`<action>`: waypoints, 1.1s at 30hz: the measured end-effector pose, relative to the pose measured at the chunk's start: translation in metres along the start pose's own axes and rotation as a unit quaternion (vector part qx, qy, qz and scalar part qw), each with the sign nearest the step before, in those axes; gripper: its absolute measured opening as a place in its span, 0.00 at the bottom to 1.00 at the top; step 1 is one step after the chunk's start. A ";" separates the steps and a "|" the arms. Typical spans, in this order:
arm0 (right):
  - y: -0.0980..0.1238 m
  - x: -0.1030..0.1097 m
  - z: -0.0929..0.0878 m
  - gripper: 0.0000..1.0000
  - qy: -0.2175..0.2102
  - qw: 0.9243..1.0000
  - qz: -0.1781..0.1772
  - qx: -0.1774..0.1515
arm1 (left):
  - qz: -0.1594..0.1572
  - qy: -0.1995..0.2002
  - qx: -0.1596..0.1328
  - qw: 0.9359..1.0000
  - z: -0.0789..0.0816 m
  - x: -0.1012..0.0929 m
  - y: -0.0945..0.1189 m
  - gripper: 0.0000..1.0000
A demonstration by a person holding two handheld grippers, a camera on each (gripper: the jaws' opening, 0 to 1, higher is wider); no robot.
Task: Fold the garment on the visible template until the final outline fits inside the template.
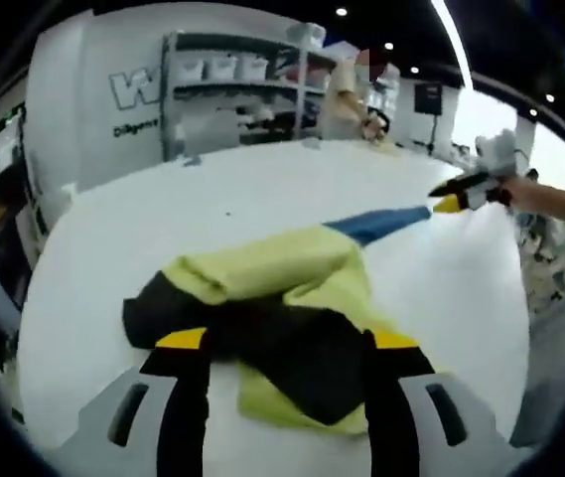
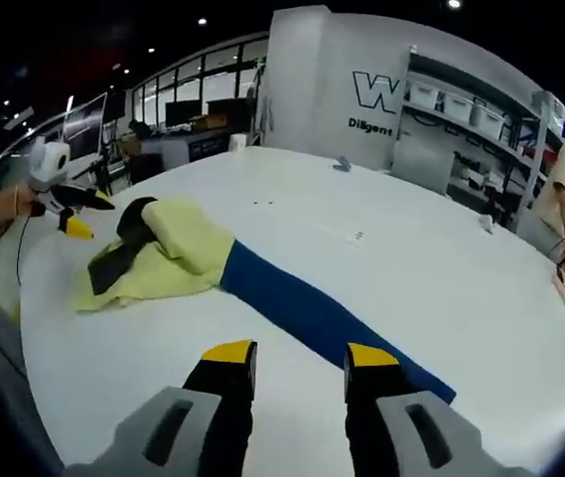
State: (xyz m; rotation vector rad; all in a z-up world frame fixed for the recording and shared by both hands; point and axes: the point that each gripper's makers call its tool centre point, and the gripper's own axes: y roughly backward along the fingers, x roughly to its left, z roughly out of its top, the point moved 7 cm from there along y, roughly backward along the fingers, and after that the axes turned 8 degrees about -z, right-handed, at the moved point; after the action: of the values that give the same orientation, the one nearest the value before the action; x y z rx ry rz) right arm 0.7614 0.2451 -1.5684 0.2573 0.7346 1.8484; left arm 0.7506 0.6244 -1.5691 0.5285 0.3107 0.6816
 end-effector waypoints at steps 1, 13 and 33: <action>0.000 0.003 0.000 0.29 0.004 1.000 0.004 0.000 | -0.014 -0.016 0.003 1.000 -0.002 -0.005 -0.002 0.57; -0.003 0.076 -0.001 0.29 0.033 0.996 0.085 -0.012 | -0.083 -0.055 0.037 0.994 -0.025 -0.022 -0.016 0.49; -0.023 0.156 -0.004 0.26 0.070 0.982 0.178 -0.008 | -0.071 -0.103 0.121 0.985 -0.049 -0.030 -0.036 0.33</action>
State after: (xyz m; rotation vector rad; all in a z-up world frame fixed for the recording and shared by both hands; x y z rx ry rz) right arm 0.7153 0.3900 -1.6108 0.2627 0.8086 2.2281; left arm 0.7255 0.5983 -1.6264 0.7943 0.2348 0.4478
